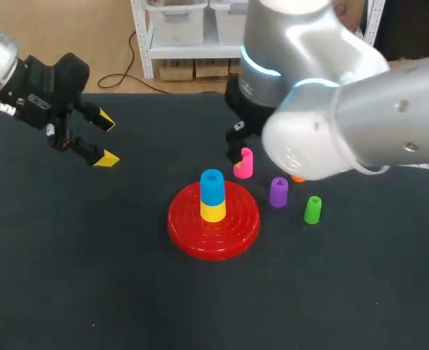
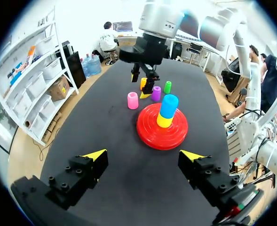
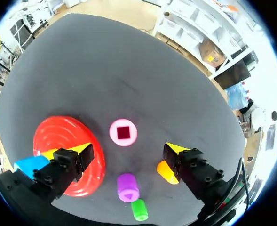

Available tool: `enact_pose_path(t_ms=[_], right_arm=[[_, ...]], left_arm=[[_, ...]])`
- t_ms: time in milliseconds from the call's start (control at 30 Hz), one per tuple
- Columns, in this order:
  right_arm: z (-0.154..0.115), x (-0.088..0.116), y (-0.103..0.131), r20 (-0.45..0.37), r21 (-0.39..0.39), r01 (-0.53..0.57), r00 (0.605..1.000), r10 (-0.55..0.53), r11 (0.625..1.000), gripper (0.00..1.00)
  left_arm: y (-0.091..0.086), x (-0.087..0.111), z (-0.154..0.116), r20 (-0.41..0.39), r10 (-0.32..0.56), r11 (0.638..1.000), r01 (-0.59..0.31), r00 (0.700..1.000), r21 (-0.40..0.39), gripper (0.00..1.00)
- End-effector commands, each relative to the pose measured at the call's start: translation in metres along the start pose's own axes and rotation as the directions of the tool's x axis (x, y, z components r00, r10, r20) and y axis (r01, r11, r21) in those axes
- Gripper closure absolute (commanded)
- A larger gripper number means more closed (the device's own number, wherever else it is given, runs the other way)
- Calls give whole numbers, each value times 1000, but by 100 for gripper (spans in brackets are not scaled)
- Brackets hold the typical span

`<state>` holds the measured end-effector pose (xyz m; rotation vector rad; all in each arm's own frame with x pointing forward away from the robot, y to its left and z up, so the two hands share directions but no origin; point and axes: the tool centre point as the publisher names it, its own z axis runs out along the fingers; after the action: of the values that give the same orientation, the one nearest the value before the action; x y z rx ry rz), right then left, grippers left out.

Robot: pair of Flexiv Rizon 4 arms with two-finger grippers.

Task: Pick up and stack the cylinders on the red base in this order: pink,purple,orange,green

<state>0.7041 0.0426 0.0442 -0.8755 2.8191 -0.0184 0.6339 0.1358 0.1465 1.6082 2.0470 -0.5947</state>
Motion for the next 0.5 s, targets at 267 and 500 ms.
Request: enact_pose_path(t_ms=[267,500], right_arm=[[11,-18,6,-96,-31,-30,995,27,999,0],[14,-18,3,-105,-54,-56,993,50,997,9]], left_arm=[[0,0,0,-3,0,1000,0,1000,1,0],[0,0,0,-3,0,1000,0,1000,1,0]])
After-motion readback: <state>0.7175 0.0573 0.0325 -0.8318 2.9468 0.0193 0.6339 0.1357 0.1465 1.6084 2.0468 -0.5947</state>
